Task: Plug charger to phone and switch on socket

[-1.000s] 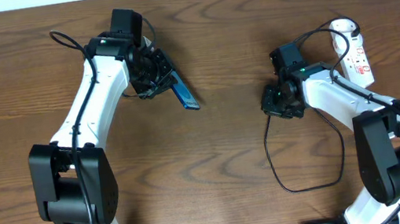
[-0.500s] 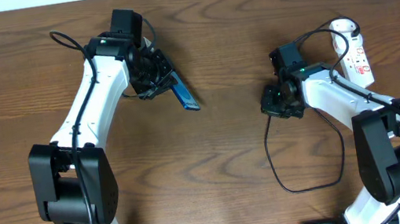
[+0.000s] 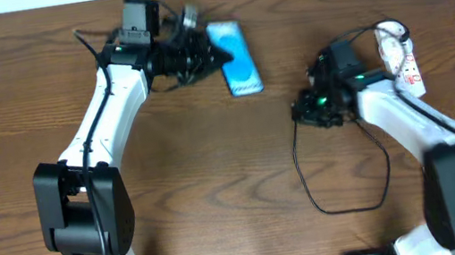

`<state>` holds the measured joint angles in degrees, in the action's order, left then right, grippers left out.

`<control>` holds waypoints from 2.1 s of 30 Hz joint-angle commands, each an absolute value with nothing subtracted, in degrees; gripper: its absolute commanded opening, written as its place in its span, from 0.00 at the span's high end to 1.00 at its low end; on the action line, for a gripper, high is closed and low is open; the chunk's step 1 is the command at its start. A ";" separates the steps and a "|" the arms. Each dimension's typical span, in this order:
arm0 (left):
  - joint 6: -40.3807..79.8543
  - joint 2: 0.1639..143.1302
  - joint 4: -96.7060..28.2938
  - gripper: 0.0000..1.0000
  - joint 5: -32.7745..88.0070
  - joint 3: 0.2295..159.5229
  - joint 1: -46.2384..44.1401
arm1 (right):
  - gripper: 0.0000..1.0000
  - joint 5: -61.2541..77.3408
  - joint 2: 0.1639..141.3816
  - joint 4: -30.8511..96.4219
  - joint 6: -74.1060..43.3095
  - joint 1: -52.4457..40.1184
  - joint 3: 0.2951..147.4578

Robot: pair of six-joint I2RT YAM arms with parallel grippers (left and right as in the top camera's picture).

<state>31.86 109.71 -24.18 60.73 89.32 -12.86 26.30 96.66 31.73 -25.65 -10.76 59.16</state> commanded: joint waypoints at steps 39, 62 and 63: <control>73.93 108.55 38.50 0.93 83.40 90.11 -16.19 | 0.99 59.02 69.45 22.52 -30.28 -9.08 59.24; 67.94 108.55 37.41 0.93 83.53 90.11 -15.92 | 0.99 59.75 69.45 21.87 -33.85 -9.04 59.24; 67.94 108.55 36.97 0.93 83.57 90.11 -15.84 | 0.98 59.33 69.45 21.87 -33.85 -9.04 59.24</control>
<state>70.02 109.71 37.15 82.85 88.97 -16.27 59.16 70.04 22.02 -32.91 -8.80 59.13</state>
